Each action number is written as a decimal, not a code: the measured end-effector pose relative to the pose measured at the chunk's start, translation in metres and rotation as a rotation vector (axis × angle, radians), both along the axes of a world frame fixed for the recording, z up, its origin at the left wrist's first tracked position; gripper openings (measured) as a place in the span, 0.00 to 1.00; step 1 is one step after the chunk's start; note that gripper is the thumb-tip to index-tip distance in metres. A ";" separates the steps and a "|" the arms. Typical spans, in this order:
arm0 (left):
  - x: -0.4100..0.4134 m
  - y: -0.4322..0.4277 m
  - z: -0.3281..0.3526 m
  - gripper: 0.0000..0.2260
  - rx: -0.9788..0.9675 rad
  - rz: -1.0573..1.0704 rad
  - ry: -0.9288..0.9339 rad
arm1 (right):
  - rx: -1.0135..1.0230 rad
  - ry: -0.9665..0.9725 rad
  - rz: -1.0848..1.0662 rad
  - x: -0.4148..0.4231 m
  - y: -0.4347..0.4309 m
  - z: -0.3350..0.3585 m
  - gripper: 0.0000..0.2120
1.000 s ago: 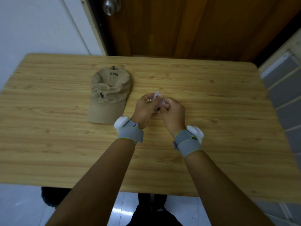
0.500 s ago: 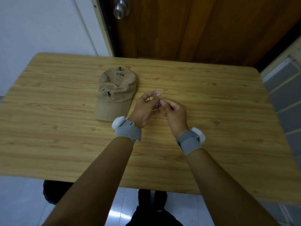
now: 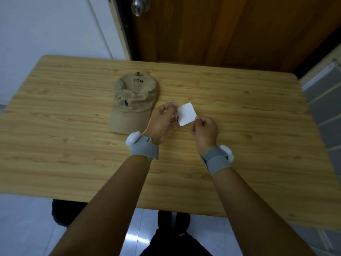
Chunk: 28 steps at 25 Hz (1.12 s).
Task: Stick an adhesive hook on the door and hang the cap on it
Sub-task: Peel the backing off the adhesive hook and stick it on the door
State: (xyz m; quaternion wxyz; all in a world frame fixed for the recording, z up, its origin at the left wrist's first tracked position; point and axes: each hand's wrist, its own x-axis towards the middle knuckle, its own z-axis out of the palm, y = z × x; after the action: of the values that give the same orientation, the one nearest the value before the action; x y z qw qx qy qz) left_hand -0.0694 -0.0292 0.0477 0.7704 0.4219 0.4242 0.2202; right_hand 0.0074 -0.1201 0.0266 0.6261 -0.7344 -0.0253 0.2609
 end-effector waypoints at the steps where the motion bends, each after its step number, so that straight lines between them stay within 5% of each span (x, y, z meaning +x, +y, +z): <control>1: -0.001 0.000 -0.002 0.04 -0.004 0.033 0.019 | -0.013 0.038 -0.048 -0.002 -0.002 -0.003 0.08; 6: -0.010 0.001 -0.012 0.12 0.018 0.085 0.113 | -0.247 0.180 -0.101 -0.005 -0.017 -0.018 0.11; 9: -0.013 0.001 -0.013 0.11 0.055 0.060 0.114 | -0.656 -0.225 0.073 -0.008 -0.023 -0.007 0.15; 11: -0.014 0.001 -0.011 0.16 0.115 0.040 0.118 | -0.442 -0.429 0.158 -0.013 -0.019 0.011 0.15; 14: -0.010 0.004 0.003 0.19 0.210 0.039 0.084 | -0.078 -0.474 0.346 -0.019 -0.004 0.042 0.09; 20: 0.002 0.018 0.056 0.17 0.459 0.047 -0.002 | 0.074 -0.554 0.282 -0.015 0.016 0.085 0.06; 25: 0.025 0.026 0.135 0.29 0.810 0.014 -0.075 | 0.216 -0.672 0.088 0.012 0.038 0.151 0.03; 28: 0.052 0.046 0.196 0.24 0.747 0.156 -0.293 | 0.352 -0.633 0.025 0.045 0.060 0.210 0.03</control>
State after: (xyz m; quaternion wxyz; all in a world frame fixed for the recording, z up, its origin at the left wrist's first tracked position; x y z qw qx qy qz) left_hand -0.0176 0.0167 0.2435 0.5976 0.6033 0.2318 0.4745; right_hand 0.0524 -0.0597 0.2367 0.7008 -0.6593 -0.2716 0.0198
